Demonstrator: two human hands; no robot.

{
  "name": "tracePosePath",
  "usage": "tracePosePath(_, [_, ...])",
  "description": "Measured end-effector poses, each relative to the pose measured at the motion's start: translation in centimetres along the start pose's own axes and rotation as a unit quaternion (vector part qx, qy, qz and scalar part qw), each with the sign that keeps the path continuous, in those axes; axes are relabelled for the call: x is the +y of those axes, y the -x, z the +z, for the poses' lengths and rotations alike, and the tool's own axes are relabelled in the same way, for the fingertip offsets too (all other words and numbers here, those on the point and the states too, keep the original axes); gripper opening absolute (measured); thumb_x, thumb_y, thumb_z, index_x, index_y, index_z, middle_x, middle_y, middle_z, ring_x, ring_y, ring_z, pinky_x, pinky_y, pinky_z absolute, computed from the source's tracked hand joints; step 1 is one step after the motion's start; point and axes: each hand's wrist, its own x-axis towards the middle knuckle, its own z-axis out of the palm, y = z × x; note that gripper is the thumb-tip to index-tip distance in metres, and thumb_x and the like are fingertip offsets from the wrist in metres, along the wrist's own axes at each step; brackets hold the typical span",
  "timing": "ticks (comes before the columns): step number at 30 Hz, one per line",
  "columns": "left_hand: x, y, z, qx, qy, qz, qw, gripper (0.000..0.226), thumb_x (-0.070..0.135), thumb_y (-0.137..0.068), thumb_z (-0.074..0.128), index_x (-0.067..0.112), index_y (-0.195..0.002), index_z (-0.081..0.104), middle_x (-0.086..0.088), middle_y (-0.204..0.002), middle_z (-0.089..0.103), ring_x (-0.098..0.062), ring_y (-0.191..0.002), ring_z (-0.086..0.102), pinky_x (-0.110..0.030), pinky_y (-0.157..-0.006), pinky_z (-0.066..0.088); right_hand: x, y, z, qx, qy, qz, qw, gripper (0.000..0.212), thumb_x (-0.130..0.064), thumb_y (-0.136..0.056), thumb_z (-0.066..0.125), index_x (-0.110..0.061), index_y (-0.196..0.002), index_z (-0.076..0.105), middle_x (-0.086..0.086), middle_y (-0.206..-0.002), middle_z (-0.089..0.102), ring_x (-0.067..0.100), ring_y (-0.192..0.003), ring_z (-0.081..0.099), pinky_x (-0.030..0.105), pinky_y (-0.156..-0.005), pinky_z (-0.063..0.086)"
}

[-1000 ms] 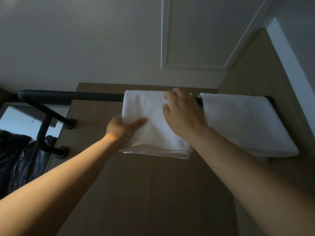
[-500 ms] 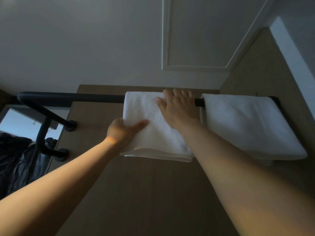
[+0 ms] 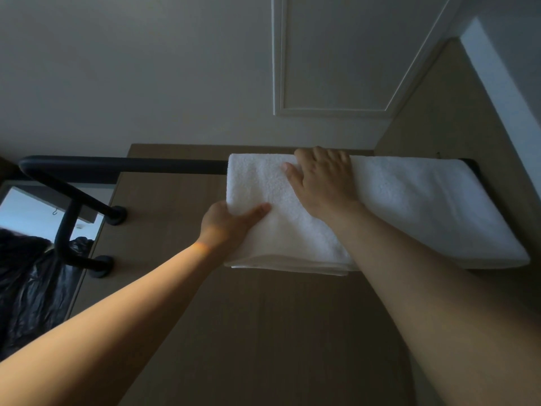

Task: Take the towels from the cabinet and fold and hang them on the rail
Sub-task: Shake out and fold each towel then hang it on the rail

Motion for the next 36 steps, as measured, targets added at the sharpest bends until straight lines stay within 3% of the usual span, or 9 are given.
tracePosePath(5, [-0.2,0.2,-0.2,-0.011,0.02,-0.012,1.0,0.037,0.057,-0.071,0.077,0.028,-0.086,0.061,0.009,-0.084,0.068,-0.007,-0.076,0.064,-0.02,-0.058,0.045,-0.2,1.5,0.4,0.011,0.006,0.011,1.0,0.055,-0.05,-0.101,0.021,-0.014,-0.134,0.045,0.011,-0.133,0.052,0.028,-0.127,0.043,0.042,-0.114,0.023])
tracePosePath(9, [-0.4,0.5,-0.4,-0.027,0.033,-0.029,0.999,0.039,0.056,-0.07,0.078,0.026,-0.092,0.063,0.004,-0.091,0.071,-0.013,-0.082,0.068,-0.027,-0.068,0.054,-0.5,4.9,1.1,-0.01,-0.04,0.011,0.999,0.064,-0.046,-0.102,0.016,-0.014,-0.156,0.003,0.013,-0.164,0.002,0.025,-0.151,-0.003,0.045,-0.122,-0.002])
tracePosePath(12, [-0.4,0.8,-0.5,-0.031,0.033,-0.032,0.998,0.036,0.052,-0.072,0.079,0.025,-0.09,0.065,0.003,-0.091,0.071,-0.015,-0.084,0.068,-0.031,-0.075,0.056,-0.6,7.6,1.4,-0.013,-0.078,0.001,0.997,0.063,-0.042,-0.102,0.015,-0.014,-0.156,-0.001,0.011,-0.164,-0.01,0.023,-0.15,-0.013,0.043,-0.123,-0.003])
tracePosePath(19, [-1.2,2.5,-0.5,-0.053,0.069,-0.055,0.995,0.04,0.042,-0.071,0.083,0.013,-0.097,0.072,0.0,-0.088,0.075,-0.008,-0.071,0.072,-0.017,-0.058,0.055,-1.1,13.0,2.1,-0.057,-0.093,-0.002,0.994,0.068,-0.052,-0.099,0.005,-0.016,-0.156,0.016,0.008,-0.164,0.006,0.02,-0.152,-0.001,0.04,-0.124,0.003])
tracePosePath(25, [-2.1,4.5,-1.2,-0.052,0.034,-0.066,0.996,0.04,0.044,-0.069,0.084,0.013,-0.09,0.072,-0.006,-0.083,0.075,-0.022,-0.078,0.073,-0.043,-0.08,0.06,-2.1,15.9,0.3,-0.114,-0.145,0.006,0.983,0.059,-0.045,-0.103,0.023,-0.017,-0.155,0.021,0.007,-0.164,0.01,0.019,-0.151,0.003,0.034,-0.123,-0.001])
tracePosePath(28, [-3.7,7.0,-1.3,-0.05,0.014,-0.082,0.995,0.041,0.04,-0.069,0.085,0.008,-0.089,0.07,-0.009,-0.076,0.073,-0.022,-0.071,0.069,-0.05,-0.083,0.058,-2.6,18.2,-1.3,-0.14,-0.18,0.026,0.973,0.054,-0.036,-0.099,0.045,-0.013,-0.147,0.04,0.009,-0.157,0.031,0.025,-0.145,0.027,0.039,-0.119,0.024])
tracePosePath(30, [-5.2,9.4,-1.3,-0.059,-0.029,-0.089,0.994,0.037,0.037,-0.071,0.085,0.013,-0.093,0.069,-0.003,-0.081,0.073,-0.018,-0.073,0.07,-0.042,-0.081,0.059,-2.8,20.3,-2.2,-0.133,-0.193,0.038,0.972,0.045,-0.033,-0.094,0.055,-0.012,-0.134,0.055,0.007,-0.135,0.052,0.025,-0.123,0.051,0.04,-0.1,0.046])
tracePosePath(33, [-7.3,13.9,-1.3,-0.123,-0.159,-0.04,0.979,0.034,0.04,-0.071,0.084,0.019,-0.093,0.069,0.008,-0.079,0.072,-0.003,-0.074,0.068,-0.027,-0.073,0.057,-3.1,24.2,-2.5,-0.193,-0.216,0.07,0.954,0.039,-0.034,-0.092,0.059,-0.017,-0.127,0.06,0.001,-0.124,0.056,0.022,-0.115,0.054,0.033,-0.094,0.046])
tracePosePath(36, [-9.5,19.0,-1.0,-0.201,-0.221,-0.009,0.954,0.029,0.035,-0.075,0.081,0.018,-0.095,0.067,0.007,-0.084,0.07,-0.005,-0.078,0.066,-0.029,-0.076,0.055,-3.2,29.2,-2.2,-0.286,-0.237,0.099,0.923,0.037,-0.033,-0.091,0.06,-0.019,-0.126,0.06,0.0,-0.126,0.055,0.02,-0.12,0.051,0.032,-0.101,0.041])
